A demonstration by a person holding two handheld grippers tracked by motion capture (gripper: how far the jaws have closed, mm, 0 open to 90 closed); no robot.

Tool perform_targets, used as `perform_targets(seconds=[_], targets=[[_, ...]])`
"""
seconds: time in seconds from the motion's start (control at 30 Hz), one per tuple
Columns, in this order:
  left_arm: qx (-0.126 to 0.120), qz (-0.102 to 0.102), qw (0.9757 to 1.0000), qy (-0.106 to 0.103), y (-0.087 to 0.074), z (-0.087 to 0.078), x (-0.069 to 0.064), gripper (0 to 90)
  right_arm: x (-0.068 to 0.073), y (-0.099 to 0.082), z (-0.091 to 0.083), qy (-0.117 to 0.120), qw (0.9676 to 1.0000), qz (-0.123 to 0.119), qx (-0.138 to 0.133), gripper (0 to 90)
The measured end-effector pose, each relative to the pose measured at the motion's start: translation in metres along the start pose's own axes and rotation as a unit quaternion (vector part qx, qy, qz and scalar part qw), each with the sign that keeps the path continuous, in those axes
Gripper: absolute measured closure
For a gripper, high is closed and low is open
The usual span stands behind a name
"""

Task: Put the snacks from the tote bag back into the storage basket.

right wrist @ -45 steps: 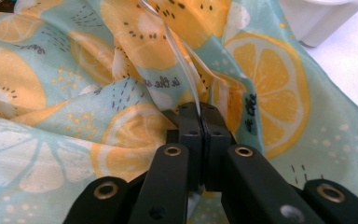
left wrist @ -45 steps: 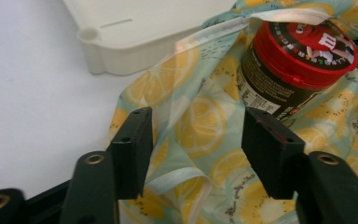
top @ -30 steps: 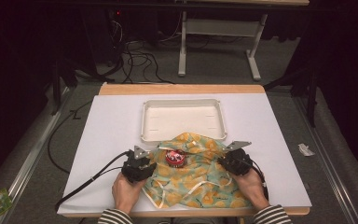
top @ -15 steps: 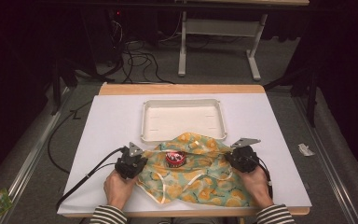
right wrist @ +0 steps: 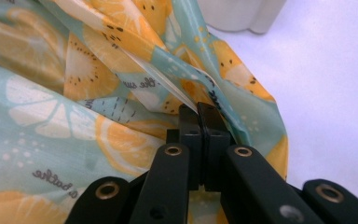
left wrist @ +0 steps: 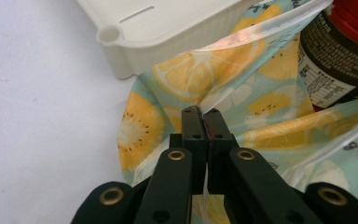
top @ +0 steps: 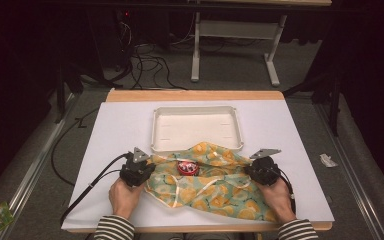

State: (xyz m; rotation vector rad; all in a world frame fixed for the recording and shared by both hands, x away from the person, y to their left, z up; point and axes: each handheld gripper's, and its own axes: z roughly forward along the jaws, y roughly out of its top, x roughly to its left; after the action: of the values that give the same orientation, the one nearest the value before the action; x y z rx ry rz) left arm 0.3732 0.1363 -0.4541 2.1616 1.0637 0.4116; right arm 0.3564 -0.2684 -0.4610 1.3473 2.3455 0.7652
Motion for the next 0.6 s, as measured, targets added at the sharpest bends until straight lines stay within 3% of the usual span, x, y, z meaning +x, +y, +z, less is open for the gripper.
perform_targets(seconds=[0.23,0.37,0.5,0.6], targets=[[-0.004,-0.003,0.9999,-0.010,-0.004,-0.001,0.004,89.8,-0.003,-0.001,0.001,0.005,1.0000,0.001,0.005,90.0],[-0.007,-0.027,0.9995,-0.012,-0.002,0.002,0.004,89.7,-0.002,0.000,0.000,0.000,0.9999,0.005,0.009,90.0],[-0.011,-0.050,0.9986,-0.016,0.002,0.006,0.008,89.7,-0.010,0.004,-0.001,0.011,0.9994,0.032,0.002,90.0],[-0.008,-0.054,0.9985,-0.009,0.003,0.009,0.008,89.6,-0.012,0.007,0.001,0.016,0.9989,0.045,0.003,90.0]])
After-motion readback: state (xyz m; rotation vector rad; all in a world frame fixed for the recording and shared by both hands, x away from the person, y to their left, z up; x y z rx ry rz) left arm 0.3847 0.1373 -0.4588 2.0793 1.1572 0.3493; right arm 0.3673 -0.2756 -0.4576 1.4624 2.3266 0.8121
